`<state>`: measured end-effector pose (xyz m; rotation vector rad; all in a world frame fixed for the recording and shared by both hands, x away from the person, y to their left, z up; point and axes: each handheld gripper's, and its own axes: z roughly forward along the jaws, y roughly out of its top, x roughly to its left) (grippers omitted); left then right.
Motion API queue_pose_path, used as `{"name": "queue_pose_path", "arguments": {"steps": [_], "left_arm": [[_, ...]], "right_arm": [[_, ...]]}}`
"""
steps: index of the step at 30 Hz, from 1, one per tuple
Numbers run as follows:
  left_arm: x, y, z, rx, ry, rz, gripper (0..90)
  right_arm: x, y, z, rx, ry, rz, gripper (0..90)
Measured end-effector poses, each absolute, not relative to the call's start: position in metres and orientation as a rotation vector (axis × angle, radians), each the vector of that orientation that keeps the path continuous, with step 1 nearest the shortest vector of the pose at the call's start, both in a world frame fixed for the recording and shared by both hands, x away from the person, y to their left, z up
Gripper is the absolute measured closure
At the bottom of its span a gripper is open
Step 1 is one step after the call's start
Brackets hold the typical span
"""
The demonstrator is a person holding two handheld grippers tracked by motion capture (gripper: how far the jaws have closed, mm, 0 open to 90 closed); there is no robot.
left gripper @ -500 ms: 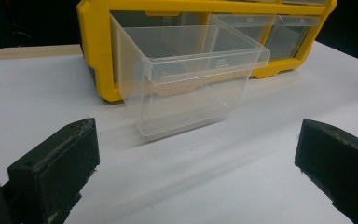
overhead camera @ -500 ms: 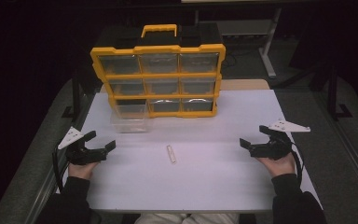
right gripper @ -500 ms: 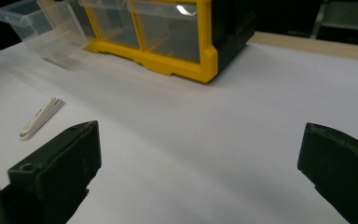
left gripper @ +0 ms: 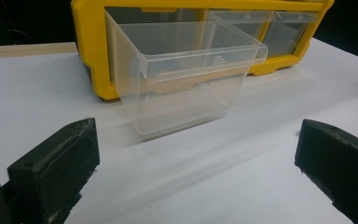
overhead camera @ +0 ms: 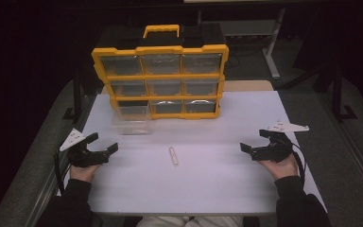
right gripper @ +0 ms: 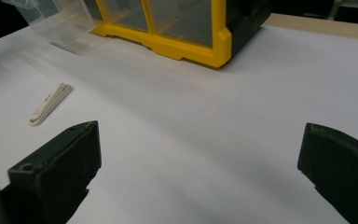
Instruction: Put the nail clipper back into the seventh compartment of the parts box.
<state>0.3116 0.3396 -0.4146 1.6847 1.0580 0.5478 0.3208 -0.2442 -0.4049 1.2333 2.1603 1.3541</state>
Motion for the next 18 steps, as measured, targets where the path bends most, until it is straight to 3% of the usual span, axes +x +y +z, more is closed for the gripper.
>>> {"name": "queue_pose_path", "arguments": {"steps": [18], "left_arm": [[0.31,0.339,-0.414,1.695,1.065,0.569,0.0]], "right_arm": [[0.322,-0.228,-0.406,1.254,2.252,1.281,0.0]]}}
